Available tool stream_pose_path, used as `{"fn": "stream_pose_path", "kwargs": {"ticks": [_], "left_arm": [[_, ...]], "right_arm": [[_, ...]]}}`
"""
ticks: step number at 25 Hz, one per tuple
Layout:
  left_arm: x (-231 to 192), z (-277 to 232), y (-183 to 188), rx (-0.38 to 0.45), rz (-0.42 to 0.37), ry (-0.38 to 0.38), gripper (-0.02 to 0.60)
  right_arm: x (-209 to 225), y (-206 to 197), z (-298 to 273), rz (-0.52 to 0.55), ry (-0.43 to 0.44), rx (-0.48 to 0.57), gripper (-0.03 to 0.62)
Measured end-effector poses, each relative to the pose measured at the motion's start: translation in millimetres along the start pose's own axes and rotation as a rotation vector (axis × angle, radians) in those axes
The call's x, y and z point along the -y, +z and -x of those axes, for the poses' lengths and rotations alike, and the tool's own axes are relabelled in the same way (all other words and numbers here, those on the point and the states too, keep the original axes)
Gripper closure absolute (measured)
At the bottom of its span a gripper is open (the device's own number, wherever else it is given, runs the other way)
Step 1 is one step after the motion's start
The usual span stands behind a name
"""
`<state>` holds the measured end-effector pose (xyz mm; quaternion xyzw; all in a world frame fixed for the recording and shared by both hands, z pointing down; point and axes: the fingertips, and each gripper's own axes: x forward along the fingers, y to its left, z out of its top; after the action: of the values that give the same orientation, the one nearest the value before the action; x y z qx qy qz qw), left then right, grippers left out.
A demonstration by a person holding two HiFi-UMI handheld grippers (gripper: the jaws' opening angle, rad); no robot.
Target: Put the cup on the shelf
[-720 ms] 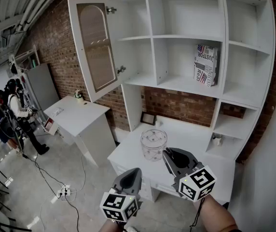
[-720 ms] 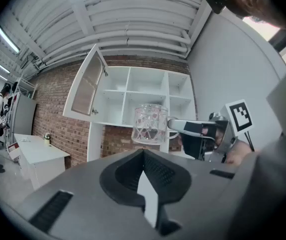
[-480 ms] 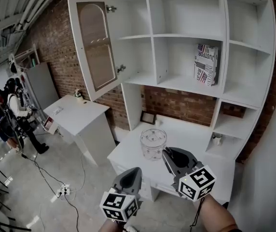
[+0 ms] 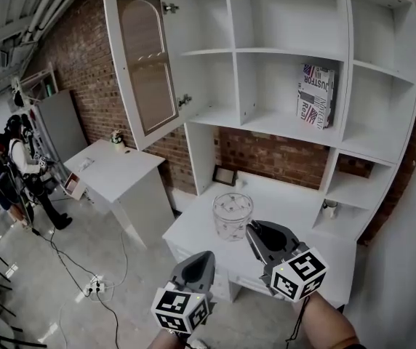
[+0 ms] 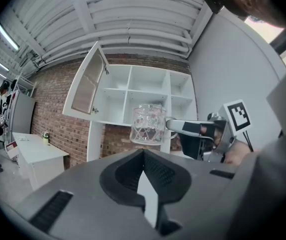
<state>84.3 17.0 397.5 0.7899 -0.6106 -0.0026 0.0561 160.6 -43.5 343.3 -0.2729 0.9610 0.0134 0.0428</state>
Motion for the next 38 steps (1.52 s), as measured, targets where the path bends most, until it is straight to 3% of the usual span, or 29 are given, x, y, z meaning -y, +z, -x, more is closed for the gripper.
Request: {"fn": "stream_pose_path", "kwargs": {"ticks": [12, 27, 38], "left_arm": [[-58.8, -7.1, 10.7, -0.001, 0.007, -0.037, 0.578], [-157.2, -22.3, 25.1, -0.006, -0.006, -0.156, 0.578], [-196.9, -20.4, 22.7, -0.012, 0.006, -0.192, 0.578]], "right_arm": [[-7.3, 1.4, -59.2, -0.018, -0.045, 0.0, 0.559], [-22.0, 1.5, -155.8, -0.024, -0.16, 0.021, 0.559], [-27.7, 3.9, -200.1, -0.015, -0.197, 0.016, 0.559]]}}
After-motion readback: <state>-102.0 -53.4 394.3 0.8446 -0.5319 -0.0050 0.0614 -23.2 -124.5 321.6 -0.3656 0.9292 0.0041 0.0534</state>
